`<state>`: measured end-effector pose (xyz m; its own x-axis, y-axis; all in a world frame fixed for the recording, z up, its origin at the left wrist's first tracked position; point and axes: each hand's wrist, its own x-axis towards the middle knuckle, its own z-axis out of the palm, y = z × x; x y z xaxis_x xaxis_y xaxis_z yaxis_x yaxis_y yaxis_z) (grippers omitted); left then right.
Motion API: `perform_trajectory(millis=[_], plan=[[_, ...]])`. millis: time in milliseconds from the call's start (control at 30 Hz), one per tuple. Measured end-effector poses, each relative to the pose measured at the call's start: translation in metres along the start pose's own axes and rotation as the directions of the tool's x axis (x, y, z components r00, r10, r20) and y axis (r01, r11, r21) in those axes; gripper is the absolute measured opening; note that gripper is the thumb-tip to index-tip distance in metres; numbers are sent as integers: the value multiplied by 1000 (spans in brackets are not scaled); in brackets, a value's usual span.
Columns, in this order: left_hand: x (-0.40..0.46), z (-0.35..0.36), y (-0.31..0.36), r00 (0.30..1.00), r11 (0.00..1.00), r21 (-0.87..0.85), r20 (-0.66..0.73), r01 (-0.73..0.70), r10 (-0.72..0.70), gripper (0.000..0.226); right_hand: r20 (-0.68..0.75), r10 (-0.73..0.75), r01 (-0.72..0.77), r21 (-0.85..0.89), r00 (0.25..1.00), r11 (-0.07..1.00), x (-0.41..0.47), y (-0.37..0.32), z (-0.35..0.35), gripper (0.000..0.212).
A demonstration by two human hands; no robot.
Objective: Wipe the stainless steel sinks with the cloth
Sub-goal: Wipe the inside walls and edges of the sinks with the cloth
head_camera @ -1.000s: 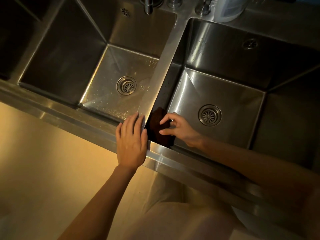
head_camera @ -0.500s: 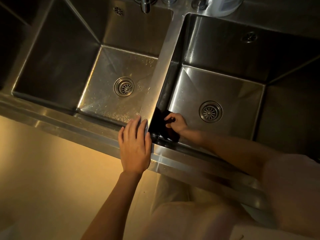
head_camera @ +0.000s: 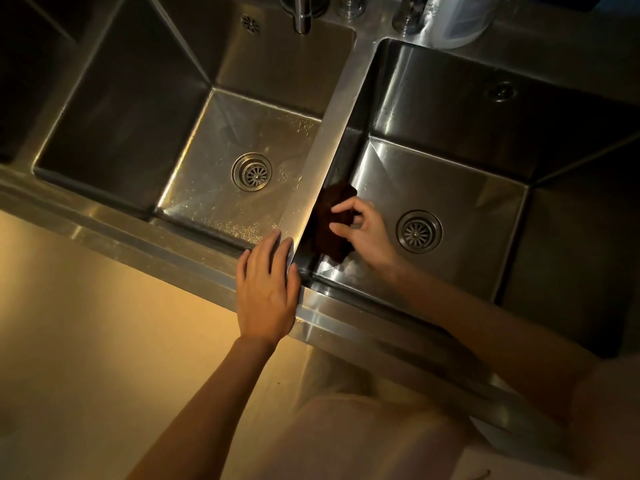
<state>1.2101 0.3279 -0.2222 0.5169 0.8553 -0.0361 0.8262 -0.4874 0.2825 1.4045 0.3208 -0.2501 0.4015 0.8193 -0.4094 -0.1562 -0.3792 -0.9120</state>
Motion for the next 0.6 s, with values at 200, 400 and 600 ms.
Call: perform_trajectory(millis=[200,400,600], plan=[[0,4,-3,1000,1000,-24,-22,-16,16,46,-153,153,-175,-138,976,975,45,54,16,25],[0,5,-4,999,999,-51,-36,-13,12,46,-180,251,-291,-251,951,923,78,72,12,27],[0,1,-3,1000,998,-57,-27,-14,12,47,-142,184,-203,-131,973,970,62,50,7,26]])
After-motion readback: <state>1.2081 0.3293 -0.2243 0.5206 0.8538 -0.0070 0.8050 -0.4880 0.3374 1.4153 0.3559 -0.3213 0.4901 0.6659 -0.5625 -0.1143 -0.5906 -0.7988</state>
